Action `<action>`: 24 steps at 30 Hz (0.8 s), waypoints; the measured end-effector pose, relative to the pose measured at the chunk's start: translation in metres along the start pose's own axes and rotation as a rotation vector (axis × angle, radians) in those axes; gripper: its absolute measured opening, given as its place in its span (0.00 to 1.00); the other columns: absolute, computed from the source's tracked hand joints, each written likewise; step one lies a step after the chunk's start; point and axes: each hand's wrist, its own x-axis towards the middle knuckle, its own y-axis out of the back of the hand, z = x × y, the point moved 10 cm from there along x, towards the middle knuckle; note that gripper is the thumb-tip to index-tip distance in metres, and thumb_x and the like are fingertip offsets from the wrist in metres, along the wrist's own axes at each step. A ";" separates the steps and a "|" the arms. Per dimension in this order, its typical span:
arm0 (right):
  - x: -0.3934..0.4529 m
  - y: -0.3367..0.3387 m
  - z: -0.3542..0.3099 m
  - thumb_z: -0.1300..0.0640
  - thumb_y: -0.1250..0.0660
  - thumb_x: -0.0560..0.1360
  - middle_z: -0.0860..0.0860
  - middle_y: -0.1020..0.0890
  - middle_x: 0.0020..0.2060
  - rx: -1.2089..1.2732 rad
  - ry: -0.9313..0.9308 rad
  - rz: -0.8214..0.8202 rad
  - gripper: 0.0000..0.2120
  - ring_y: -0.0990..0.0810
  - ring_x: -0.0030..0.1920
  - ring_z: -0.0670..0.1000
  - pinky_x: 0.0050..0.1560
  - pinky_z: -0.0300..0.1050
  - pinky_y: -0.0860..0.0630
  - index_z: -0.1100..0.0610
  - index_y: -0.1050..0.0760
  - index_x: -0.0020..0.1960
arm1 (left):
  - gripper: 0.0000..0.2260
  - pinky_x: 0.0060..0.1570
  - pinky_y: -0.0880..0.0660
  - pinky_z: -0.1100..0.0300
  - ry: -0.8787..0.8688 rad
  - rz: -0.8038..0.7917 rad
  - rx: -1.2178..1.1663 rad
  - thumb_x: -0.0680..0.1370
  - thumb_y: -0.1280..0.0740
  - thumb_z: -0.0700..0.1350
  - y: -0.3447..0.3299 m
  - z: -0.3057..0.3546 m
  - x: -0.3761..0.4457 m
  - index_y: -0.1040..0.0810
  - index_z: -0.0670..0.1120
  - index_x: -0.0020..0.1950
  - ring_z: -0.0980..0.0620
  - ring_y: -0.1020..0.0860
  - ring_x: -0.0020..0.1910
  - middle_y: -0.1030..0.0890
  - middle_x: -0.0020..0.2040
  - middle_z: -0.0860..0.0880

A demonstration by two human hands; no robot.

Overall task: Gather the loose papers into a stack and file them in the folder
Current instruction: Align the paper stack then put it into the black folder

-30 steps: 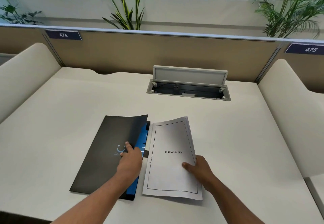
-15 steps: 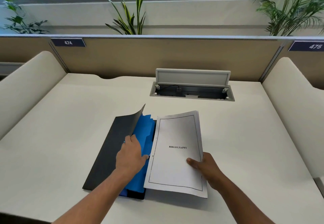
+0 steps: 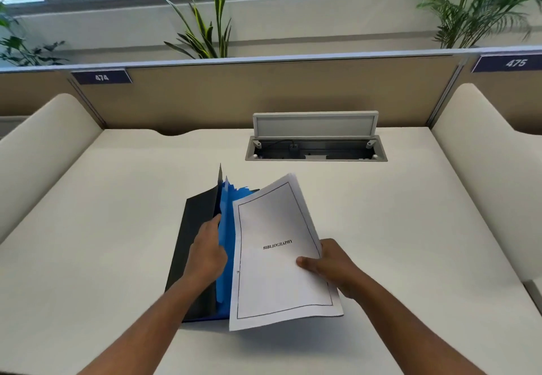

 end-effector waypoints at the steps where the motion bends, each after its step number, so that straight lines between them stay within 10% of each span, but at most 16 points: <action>1: 0.003 -0.001 -0.006 0.58 0.24 0.75 0.54 0.11 0.48 -0.039 0.003 0.014 0.11 0.11 0.48 0.56 0.55 0.57 0.15 0.56 0.16 0.56 | 0.30 0.52 0.31 0.67 -0.012 -0.006 0.002 0.78 0.39 0.31 -0.001 0.001 -0.001 0.40 0.52 0.77 0.56 0.30 0.60 0.31 0.72 0.50; 7: 0.027 -0.010 -0.046 0.58 0.26 0.73 0.57 0.13 0.50 -0.220 0.021 0.092 0.11 0.13 0.49 0.57 0.52 0.55 0.16 0.61 0.18 0.54 | 0.30 0.71 0.34 0.56 -0.066 -0.040 -0.030 0.79 0.43 0.28 -0.001 0.005 -0.004 0.36 0.50 0.77 0.49 0.33 0.73 0.32 0.75 0.48; 12: 0.033 -0.033 -0.062 0.57 0.27 0.74 0.57 0.15 0.53 -0.295 0.067 0.130 0.13 0.15 0.53 0.58 0.54 0.55 0.16 0.62 0.19 0.56 | 0.28 0.59 0.23 0.46 -0.034 -0.084 -0.111 0.80 0.42 0.29 0.002 -0.003 -0.003 0.35 0.51 0.76 0.35 0.25 0.63 0.28 0.71 0.44; 15: 0.033 -0.062 -0.058 0.54 0.27 0.75 0.56 0.16 0.57 -0.339 0.091 0.140 0.16 0.17 0.57 0.57 0.57 0.52 0.19 0.60 0.20 0.60 | 0.28 0.45 0.21 0.64 -0.031 -0.080 -0.155 0.80 0.41 0.31 0.006 -0.006 -0.002 0.35 0.52 0.77 0.51 0.20 0.56 0.31 0.73 0.52; 19: 0.036 -0.095 -0.049 0.53 0.27 0.77 0.50 0.19 0.52 -0.298 0.102 0.164 0.10 0.21 0.46 0.46 0.41 0.32 0.27 0.52 0.24 0.56 | 0.28 0.55 0.21 0.60 -0.053 -0.089 -0.191 0.80 0.40 0.31 0.007 -0.001 -0.003 0.36 0.53 0.77 0.56 0.22 0.61 0.32 0.73 0.55; 24: 0.048 -0.128 -0.035 0.51 0.27 0.78 0.49 0.23 0.50 -0.267 0.011 0.162 0.13 0.21 0.53 0.52 0.51 0.44 0.22 0.53 0.28 0.55 | 0.29 0.66 0.26 0.57 -0.064 -0.101 -0.220 0.79 0.40 0.31 0.003 0.002 -0.009 0.36 0.53 0.77 0.57 0.30 0.69 0.32 0.74 0.56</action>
